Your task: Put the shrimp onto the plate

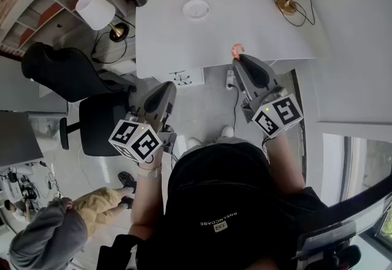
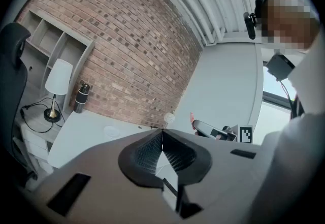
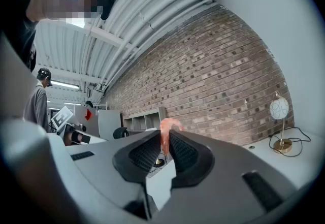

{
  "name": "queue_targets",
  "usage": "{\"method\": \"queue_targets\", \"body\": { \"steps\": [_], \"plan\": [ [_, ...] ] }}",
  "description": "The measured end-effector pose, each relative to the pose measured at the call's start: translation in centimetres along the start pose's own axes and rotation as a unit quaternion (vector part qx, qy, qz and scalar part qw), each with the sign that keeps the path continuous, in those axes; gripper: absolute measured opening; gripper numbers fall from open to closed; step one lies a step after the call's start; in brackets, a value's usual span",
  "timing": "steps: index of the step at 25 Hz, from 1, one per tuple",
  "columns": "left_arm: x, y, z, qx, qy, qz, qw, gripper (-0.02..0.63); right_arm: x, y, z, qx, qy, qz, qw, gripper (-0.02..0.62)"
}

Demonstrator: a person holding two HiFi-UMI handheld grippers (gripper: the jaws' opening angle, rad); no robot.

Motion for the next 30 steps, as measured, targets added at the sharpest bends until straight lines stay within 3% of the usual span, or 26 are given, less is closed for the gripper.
{"method": "queue_targets", "body": {
  "steps": [30],
  "plan": [
    [-2.2,0.5,0.9,0.013,0.009,-0.010,0.9998,0.003,0.8,-0.6,2.6,-0.011,0.018,0.013,1.000,0.052]
  ]
}}
Point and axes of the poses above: the fingertips, and each gripper's own axes: x backward along the fingers, z to its right, y out of its underside, the point moved 4 cm from there along x, backward along the fingers, and after that the axes turned 5 degrees about y, right-handed, at the moved point
